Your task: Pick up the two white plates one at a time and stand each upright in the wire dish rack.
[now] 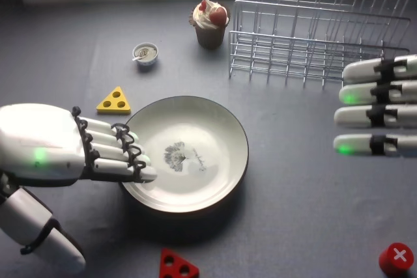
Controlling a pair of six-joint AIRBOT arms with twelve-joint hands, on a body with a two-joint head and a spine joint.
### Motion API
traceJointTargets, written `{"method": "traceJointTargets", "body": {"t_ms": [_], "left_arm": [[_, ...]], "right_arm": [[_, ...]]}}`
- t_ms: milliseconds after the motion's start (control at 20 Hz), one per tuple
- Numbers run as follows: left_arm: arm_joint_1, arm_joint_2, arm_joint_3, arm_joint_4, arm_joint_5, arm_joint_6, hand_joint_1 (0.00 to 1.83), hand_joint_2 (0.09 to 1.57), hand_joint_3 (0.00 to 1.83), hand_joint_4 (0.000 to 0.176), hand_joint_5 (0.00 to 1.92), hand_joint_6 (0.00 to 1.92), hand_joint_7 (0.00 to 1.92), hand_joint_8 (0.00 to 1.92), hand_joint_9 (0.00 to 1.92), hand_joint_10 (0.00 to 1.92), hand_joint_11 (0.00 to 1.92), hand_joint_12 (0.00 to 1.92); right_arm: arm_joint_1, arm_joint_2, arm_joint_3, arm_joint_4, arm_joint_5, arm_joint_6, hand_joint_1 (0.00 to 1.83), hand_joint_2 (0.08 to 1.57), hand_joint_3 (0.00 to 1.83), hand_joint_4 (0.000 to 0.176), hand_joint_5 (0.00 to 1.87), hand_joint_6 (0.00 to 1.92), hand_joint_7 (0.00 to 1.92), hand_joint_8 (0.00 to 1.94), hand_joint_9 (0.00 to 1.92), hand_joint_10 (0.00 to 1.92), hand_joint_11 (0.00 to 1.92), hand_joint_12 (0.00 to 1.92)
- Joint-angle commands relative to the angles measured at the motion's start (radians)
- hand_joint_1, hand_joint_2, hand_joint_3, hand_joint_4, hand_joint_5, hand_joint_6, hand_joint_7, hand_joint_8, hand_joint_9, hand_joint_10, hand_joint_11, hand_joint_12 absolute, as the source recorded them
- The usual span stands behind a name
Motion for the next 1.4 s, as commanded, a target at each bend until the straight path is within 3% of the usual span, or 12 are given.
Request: {"method": "traceJointTargets", "body": {"t_ms": [0, 300, 650, 850, 1350], "left_arm": [[-0.006, -0.001, 0.003, -0.055, -0.057, -0.002, 0.03, 0.92, 0.0, 0.0, 0.07, 0.01, 0.12, 0.0, 0.13, 0.0, 0.13, 0.02], [0.006, -0.006, 0.016, -0.038, -0.044, -0.002, 0.0, 0.92, 0.0, 0.0, 0.1, 0.01, 0.16, 0.01, 0.15, 0.01, 0.12, 0.01], [0.022, -0.021, 0.018, -0.024, -0.015, -0.002, 0.02, 0.93, 0.0, 0.0, 0.09, 0.0, 0.16, 0.0, 0.16, 0.01, 0.15, 0.02], [0.03, -0.028, 0.02, 0.013, 0.01, -0.002, 0.05, 0.93, 0.0, 0.0, 0.1, 0.01, 0.16, 0.01, 0.16, 0.01, 0.15, 0.02], [0.052, -0.055, 0.026, 0.02, 0.04, -0.002, 0.04, 0.93, 0.0, 0.0, 0.09, 0.0, 0.14, 0.0, 0.14, 0.0, 0.14, 0.01]], "right_arm": [[0.015, 0.0, 0.0, 0.084, 0.051, 0.0, 0.09, 0.96, 0.0, 0.0, 0.2, 0.01, 0.22, 0.02, 0.24, 0.02, 0.23, 0.02], [0.04, -0.043, 0.002, 0.061, -0.07, 0.173, 0.08, 0.97, 0.0, 0.0, 0.2, 0.0, 0.22, 0.01, 0.23, 0.0, 0.22, 0.01], [0.059, -0.09, 0.008, 0.102, -0.155, 0.207, 0.05, 0.97, 0.0, 0.0, 0.22, 0.01, 0.22, 0.0, 0.24, 0.01, 0.24, 0.02], [0.069, -0.149, 0.019, 0.145, -0.239, 0.208, 0.07, 0.97, 0.0, 0.0, 0.21, 0.0, 0.24, 0.01, 0.24, 0.0, 0.24, 0.01], [0.053, -0.269, 0.081, 0.204, -0.321, 0.208, 0.07, 0.97, 0.0, 0.0, 0.22, 0.0, 0.24, 0.0, 0.24, 0.0, 0.23, 0.01]]}}
